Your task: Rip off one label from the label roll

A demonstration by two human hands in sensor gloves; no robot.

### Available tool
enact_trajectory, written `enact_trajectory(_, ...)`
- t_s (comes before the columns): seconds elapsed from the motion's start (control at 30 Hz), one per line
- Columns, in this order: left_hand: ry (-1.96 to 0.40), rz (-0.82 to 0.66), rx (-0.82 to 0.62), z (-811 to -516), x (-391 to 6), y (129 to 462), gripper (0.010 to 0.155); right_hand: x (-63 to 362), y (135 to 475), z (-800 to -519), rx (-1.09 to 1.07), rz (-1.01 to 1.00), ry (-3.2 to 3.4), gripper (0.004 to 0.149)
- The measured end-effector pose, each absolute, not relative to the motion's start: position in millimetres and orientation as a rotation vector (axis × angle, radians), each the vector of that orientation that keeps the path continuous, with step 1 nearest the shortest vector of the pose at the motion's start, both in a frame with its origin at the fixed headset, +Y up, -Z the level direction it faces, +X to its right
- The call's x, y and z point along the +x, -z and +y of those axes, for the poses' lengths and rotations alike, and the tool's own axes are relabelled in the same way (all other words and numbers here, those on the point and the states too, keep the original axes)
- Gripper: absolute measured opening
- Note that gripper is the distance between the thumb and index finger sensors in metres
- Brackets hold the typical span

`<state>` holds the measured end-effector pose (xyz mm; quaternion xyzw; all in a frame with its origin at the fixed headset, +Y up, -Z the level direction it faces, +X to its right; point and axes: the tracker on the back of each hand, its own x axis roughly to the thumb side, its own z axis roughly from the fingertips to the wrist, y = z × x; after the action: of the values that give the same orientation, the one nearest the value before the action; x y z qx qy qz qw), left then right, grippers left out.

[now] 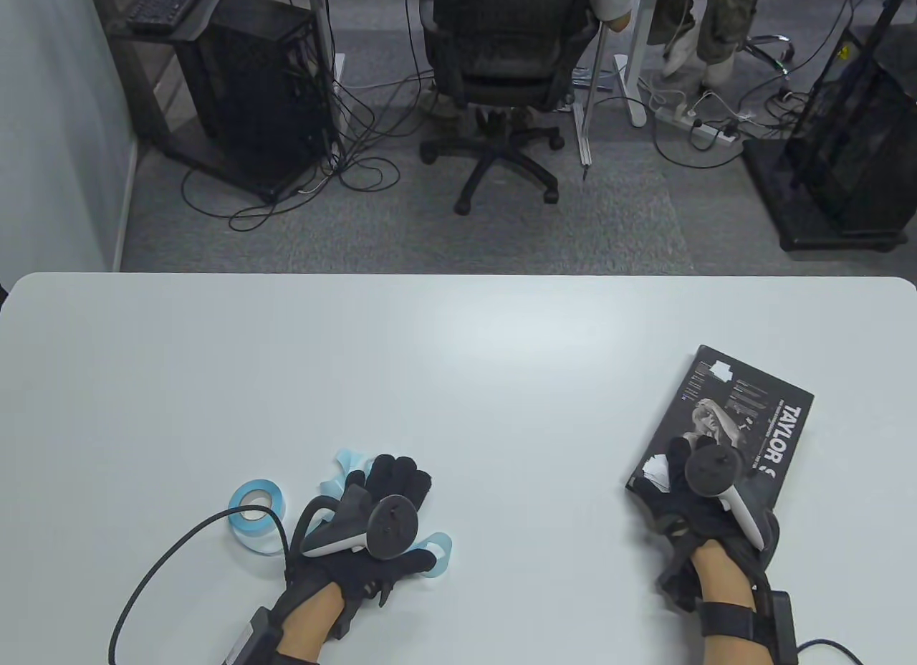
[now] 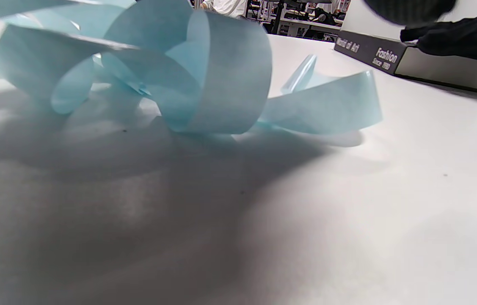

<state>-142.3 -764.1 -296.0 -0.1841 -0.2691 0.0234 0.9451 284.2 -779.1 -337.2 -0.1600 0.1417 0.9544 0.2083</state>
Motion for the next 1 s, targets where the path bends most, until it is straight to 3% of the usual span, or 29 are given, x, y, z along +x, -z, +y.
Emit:
enact_trajectory(0.33,-0.046,-0.553,-0.372,-763.8,-141.4,295.7,0.1,205.3,330.5,-778.8,-0.031,0.554,-2.761,0.084)
enact_trajectory(0.63,-0.04,-0.551,-0.361,-761.8,-142.9,295.4,0.099,139.2,300.7,-777.4,0.23,0.686,-2.814,0.086)
enact_trajectory(1.0,-0.033,-0.571,-0.34,-757.9,-137.7,293.5,0.099,85.5,290.2,-779.4,0.326,0.697,-2.873,0.086)
